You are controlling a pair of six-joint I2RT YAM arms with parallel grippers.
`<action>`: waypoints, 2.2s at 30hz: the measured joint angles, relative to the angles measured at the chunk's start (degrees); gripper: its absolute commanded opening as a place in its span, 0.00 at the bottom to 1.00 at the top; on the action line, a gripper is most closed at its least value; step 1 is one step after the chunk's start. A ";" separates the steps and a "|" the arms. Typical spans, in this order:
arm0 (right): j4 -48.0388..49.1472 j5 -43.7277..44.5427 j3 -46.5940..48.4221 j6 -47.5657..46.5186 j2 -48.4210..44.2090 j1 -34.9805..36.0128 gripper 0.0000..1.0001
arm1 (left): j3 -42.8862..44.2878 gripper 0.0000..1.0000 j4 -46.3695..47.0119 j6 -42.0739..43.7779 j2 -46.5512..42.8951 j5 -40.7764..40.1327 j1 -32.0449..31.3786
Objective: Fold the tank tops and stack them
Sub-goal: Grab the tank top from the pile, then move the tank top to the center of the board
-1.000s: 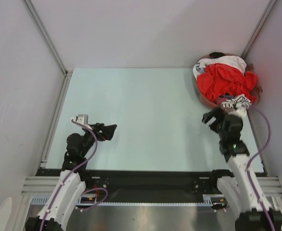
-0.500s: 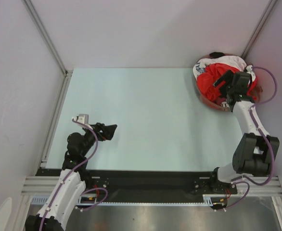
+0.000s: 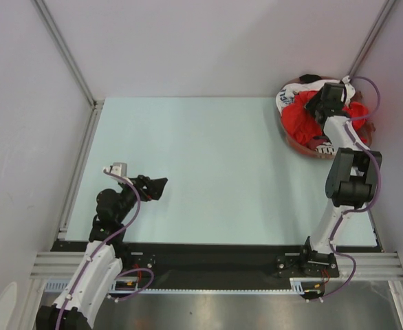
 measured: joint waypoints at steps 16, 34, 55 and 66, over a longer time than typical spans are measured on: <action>-5.57 3.37 15.08 -10.78 -2.95 11.80 0.00 | 0.00 1.00 0.42 0.02 1.18 0.00 -0.04; -7.96 -0.96 21.49 -22.49 -34.91 43.54 0.00 | 0.00 1.00 0.37 0.02 -0.79 0.00 -0.09; -8.85 -10.14 23.45 -17.27 -5.11 54.16 0.00 | -3.43 1.00 4.87 -0.70 -11.67 5.73 -1.11; -10.45 -11.50 42.75 -15.82 9.64 47.80 0.77 | -0.87 1.00 6.23 -1.03 8.98 3.48 -4.37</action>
